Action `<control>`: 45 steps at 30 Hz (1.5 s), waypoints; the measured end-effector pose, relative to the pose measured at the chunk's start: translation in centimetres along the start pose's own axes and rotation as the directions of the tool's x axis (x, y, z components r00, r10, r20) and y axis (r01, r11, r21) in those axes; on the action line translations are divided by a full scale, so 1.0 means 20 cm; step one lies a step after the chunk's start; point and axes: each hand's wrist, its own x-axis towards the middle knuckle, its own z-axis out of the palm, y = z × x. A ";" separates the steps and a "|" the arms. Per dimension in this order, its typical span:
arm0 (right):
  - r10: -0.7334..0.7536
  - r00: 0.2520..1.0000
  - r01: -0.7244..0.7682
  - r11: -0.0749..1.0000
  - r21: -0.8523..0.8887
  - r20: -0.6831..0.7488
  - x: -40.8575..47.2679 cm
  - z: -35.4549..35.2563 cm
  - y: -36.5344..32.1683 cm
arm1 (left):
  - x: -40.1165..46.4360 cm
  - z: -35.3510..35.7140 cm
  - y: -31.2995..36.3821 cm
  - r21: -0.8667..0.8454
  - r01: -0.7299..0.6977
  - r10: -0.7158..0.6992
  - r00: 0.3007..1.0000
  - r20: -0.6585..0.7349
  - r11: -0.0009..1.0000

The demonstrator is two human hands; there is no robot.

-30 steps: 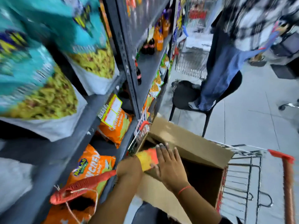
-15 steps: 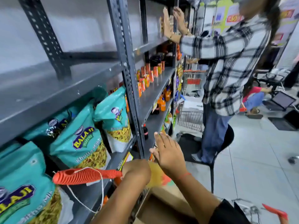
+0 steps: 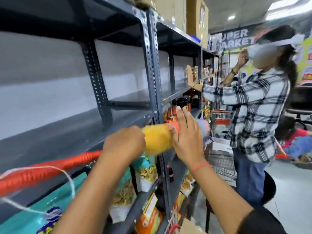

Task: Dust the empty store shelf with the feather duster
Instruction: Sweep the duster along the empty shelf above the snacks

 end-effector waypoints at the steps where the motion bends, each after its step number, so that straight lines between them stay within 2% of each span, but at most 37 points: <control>1: -0.017 1.000 0.017 1.000 0.006 -0.015 0.02 0.01 -0.03 | 0.01 -0.07 -0.06 -0.006 0.004 -0.004 1.000 -0.028 1.000; 7: -0.089 0.996 0.090 0.990 0.105 -0.014 0.08 0.12 -0.23 | -0.05 -0.40 -0.41 -0.174 0.130 -0.166 0.963 -0.211 0.976; 15: -0.226 0.971 0.181 0.905 0.386 0.074 -0.01 0.31 -0.65 | -0.33 -0.46 -0.70 -0.310 0.222 -0.296 0.930 -0.217 0.925; 21: -0.371 0.923 0.297 0.857 0.421 0.104 -0.07 0.44 -0.80 | -0.41 -0.39 -0.92 -0.379 0.333 -0.452 0.844 -0.288 0.863; 24: -0.404 0.908 0.319 0.838 0.443 0.110 -0.07 0.50 -0.85 | -0.41 -0.35 -0.97 -0.381 0.337 -0.440 0.869 -0.226 0.861; 29: -0.284 0.949 0.172 0.830 0.531 0.135 -0.13 0.57 -0.90 | -0.38 -0.27 -1.03 -0.189 0.302 -0.331 0.932 -0.148 0.935; 31: -0.256 0.959 0.151 0.824 0.546 0.122 -0.13 0.57 -0.91 | -0.38 -0.26 -1.09 -0.162 0.329 -0.356 0.917 -0.179 0.930; 34: -0.237 0.964 0.136 0.828 0.544 0.119 -0.13 0.57 -0.91 | -0.37 -0.29 -1.14 -0.237 0.347 -0.410 0.854 -0.319 0.907; 37: -0.219 0.967 0.116 0.837 0.534 0.132 -0.14 0.57 -0.92 | -0.35 -0.28 -1.14 -0.253 0.293 -0.376 0.834 -0.404 0.922; 40: -0.218 0.966 0.113 0.840 0.531 0.138 -0.14 0.57 -0.92 | -0.34 -0.29 -1.12 -0.310 0.215 -0.316 0.890 -0.329 0.926; 42: -0.215 0.966 0.112 0.846 0.522 0.140 -0.14 0.56 -0.91 | -0.33 -0.30 -1.13 -0.244 0.214 -0.270 0.936 -0.225 0.946; 44: -0.223 0.960 0.105 0.851 0.515 0.171 -0.14 0.55 -0.91 | -0.32 -0.31 -1.13 -0.150 0.253 -0.280 0.939 -0.198 0.956; 45: -0.230 0.956 0.108 0.853 0.511 0.183 -0.14 0.55 -0.91 | -0.31 -0.31 -1.13 -0.108 0.294 -0.311 0.923 -0.228 0.950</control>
